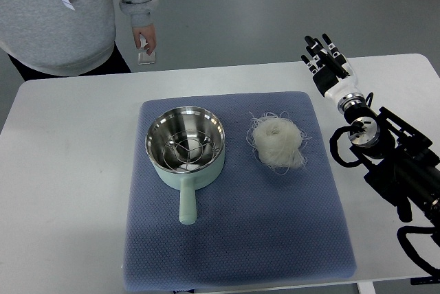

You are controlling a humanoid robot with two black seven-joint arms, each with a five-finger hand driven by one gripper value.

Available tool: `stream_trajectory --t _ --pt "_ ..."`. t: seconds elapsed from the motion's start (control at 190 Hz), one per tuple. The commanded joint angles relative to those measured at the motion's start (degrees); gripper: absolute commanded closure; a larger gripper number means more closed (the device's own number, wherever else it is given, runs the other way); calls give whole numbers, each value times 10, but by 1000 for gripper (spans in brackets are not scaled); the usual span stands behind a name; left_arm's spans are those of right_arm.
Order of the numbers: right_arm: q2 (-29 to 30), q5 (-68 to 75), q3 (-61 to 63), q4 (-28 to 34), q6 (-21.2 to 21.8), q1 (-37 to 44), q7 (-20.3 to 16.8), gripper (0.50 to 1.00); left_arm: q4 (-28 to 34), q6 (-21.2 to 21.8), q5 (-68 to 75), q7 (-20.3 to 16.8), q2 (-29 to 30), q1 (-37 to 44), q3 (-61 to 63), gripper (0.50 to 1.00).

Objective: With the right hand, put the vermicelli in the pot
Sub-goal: 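Move the right hand over the white vermicelli bundle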

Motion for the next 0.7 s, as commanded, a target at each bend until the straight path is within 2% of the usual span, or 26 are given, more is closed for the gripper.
stream_trajectory --t 0.0,0.226,0.394,0.589,0.694 --pt "0 0 0 0 -1 0 0 517 0 -1 0 1 0 0 0 500" --pt "-1 -24 -14 1 -1 5 0 517 0 0 0 1 0 0 0 500" --pt "-13 -136 -69 27 1 29 -5 517 0 -1 0 0 0 0 0 500" --pt "-80 -407 -275 46 6 123 -7 517 0 -4 0 0 0 0 0 500" --pt "-126 -506 -424 54 52 217 -6 517 -1 -5 0 0 0 1 0 500"
